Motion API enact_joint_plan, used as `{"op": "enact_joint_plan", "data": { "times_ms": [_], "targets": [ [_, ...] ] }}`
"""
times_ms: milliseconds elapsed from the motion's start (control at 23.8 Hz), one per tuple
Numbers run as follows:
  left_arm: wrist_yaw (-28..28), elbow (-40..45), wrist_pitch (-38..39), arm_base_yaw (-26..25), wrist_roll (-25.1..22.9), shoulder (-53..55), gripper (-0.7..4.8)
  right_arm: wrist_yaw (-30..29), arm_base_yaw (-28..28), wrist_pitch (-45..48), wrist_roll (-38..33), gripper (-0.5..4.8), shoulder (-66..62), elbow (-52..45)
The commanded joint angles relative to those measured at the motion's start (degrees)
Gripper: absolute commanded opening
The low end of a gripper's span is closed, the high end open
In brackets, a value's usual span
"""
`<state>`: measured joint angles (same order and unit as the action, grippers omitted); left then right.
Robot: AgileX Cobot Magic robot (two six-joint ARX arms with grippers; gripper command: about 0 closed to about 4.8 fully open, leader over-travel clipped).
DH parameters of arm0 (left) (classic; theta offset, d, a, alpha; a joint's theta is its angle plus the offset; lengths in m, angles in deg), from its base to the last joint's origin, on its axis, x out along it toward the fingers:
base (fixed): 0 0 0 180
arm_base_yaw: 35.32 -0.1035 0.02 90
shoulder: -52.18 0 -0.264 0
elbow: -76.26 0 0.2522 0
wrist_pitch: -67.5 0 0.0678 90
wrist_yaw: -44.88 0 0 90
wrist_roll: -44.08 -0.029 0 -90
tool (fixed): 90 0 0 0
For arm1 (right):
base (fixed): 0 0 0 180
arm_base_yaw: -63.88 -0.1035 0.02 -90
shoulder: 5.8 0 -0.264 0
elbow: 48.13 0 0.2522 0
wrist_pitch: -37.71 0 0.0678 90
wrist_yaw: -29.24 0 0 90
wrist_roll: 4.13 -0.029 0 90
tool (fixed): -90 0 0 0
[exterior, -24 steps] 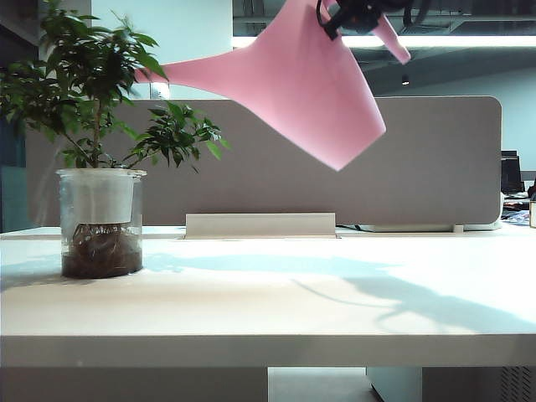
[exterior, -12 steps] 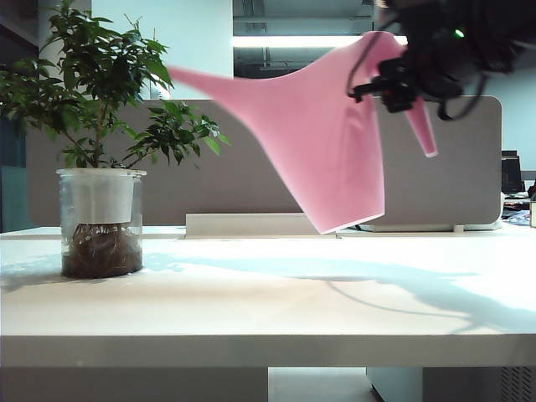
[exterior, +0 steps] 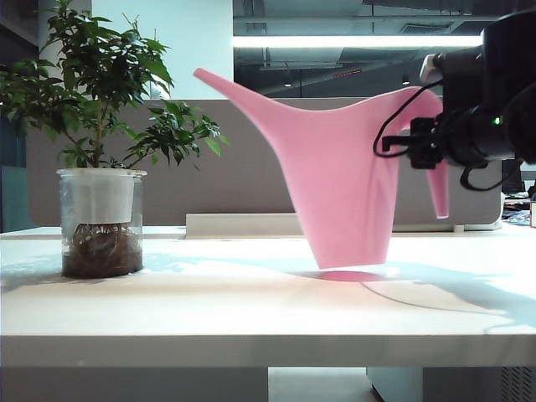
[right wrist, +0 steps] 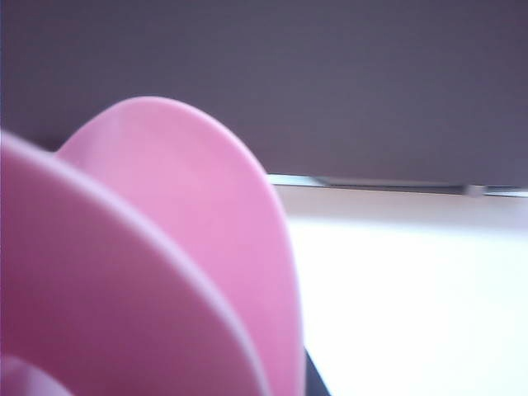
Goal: Pick up the watering can from the table, water the potted plant, and put the can back.
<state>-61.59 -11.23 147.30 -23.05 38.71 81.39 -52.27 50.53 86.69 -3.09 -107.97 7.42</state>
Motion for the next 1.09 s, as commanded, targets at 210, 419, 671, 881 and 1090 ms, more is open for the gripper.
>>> {"op": "enact_joint_plan", "data": {
  "times_ms": [210, 419, 671, 881, 1090],
  "targets": [
    [-0.28, -0.15, -0.35, -0.09, -0.20, -0.02, -0.05, -4.31, -0.26, 5.81, -0.33, -0.06, -4.52, -0.24],
    [-0.28, -0.15, -0.37, -0.09, -0.20, -0.02, -0.05, -4.98, -0.37, 6.10, 0.92, -0.04, -5.18, -1.38],
    [-0.28, -0.15, -0.37, -0.09, -0.20, -0.02, -0.05, -7.37, -0.35, 6.58, 2.49, 1.22, -5.16, -3.85],
    [-0.28, -0.15, -0.37, -0.09, -0.20, -0.02, -0.05, -7.39, -0.37, 10.38, 2.60, 2.78, -3.82, -8.57],
    [-0.28, -0.15, -0.37, -0.09, -0.20, 0.00, -0.05, -7.17, -0.37, 10.36, 2.60, 3.28, 6.16, -16.81]
  ]
}}
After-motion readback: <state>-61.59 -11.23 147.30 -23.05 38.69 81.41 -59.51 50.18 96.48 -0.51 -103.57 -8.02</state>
